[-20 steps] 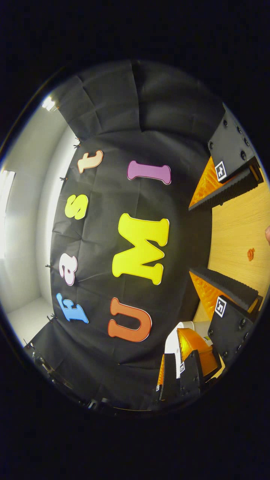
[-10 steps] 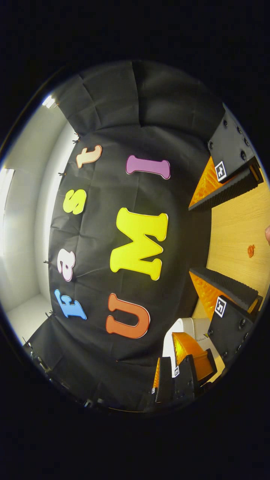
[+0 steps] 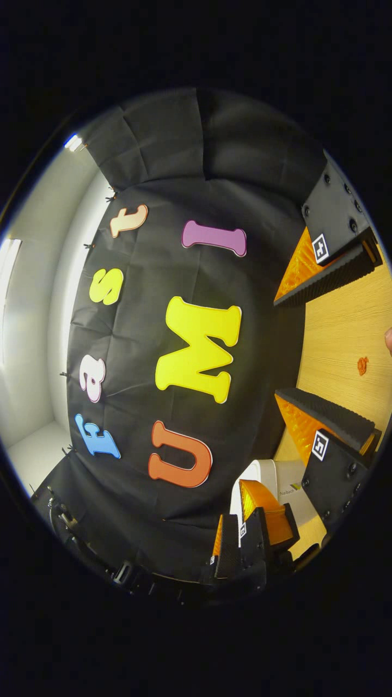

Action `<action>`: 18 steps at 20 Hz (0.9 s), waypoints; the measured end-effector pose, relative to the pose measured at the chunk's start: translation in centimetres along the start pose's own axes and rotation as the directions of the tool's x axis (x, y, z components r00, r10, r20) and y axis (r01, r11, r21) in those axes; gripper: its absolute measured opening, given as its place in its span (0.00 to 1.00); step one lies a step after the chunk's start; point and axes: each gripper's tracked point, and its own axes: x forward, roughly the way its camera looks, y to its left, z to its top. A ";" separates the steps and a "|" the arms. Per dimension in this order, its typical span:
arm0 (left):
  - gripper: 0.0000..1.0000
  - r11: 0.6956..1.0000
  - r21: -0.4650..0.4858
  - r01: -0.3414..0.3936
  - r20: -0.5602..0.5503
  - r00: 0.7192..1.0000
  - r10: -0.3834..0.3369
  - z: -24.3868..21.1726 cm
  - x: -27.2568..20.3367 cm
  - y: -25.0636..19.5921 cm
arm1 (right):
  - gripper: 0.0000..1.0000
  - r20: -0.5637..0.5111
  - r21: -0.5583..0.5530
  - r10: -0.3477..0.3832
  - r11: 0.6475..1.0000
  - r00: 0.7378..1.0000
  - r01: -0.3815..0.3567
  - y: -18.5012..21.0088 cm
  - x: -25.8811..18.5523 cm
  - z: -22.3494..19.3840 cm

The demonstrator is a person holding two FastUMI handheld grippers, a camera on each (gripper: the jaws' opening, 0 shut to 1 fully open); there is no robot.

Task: Press the lid of the desktop garbage bin to open it, pick up the crumpled paper on the desktop and throw it into the bin, then pick up the pop can on the desktop and drop it into the bin, and finally close the garbage bin lid.

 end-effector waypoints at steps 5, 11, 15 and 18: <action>0.70 0.999 0.029 -0.040 -0.012 0.999 0.041 0.1 1.5 2.1 | 0.95 -0.009 -0.007 -0.003 1.000 1.000 0.003 0.1 0.1 -0.4; 0.41 0.995 0.046 -0.092 -0.066 0.993 0.095 -1.1 3.9 4.9 | 0.95 -0.019 -0.020 0.000 1.000 1.000 0.000 0.5 0.3 -0.8; 0.30 0.993 0.039 -0.112 -0.106 0.988 0.115 -2.2 5.2 6.2 | 0.95 -0.029 -0.029 0.004 1.000 1.000 -0.005 0.7 0.5 -1.1; 0.22 0.990 0.037 -0.137 -0.118 0.983 0.141 -2.7 6.0 7.2 | 0.95 -0.038 -0.036 0.005 0.999 0.999 -0.006 0.8 0.7 -1.3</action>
